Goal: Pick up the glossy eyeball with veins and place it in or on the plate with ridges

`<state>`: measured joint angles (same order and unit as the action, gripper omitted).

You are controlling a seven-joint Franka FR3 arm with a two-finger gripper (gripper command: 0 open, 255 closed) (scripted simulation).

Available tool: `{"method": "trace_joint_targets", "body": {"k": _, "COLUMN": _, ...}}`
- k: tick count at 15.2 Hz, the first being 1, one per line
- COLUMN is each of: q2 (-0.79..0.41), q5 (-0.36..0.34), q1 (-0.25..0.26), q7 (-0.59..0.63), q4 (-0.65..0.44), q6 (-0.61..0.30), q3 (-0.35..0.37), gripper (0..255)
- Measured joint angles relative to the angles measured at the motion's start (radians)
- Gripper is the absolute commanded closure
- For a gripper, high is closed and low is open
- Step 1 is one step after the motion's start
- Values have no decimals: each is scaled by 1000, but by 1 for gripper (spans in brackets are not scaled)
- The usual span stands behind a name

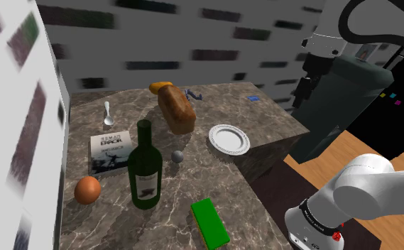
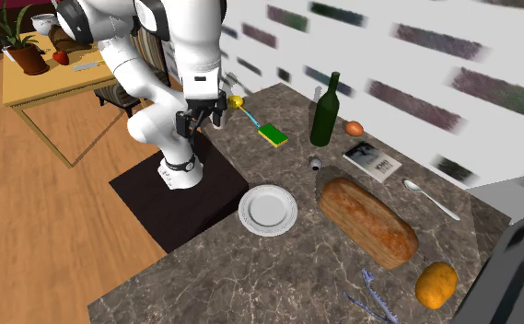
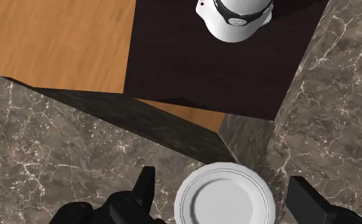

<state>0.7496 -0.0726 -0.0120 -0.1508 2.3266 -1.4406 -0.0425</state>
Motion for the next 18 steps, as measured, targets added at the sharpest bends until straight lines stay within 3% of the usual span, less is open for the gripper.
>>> {"method": "trace_joint_targets", "body": {"k": 4, "q2": -22, "q5": 27, "q1": 15, "q7": 25, "q4": 21, "q6": -51, "q3": 22, "gripper": 0}}
{"method": "trace_joint_targets", "body": {"k": 8, "q2": -58, "q5": 80, "q1": 47, "q7": 75, "q4": 93, "q6": -177, "q3": 70, "gripper": 0}}
{"method": "trace_joint_targets", "body": {"k": 18, "q2": -254, "q5": 186, "q1": 125, "q7": 183, "q4": 130, "q6": -468, "q3": 193, "gripper": 0}}
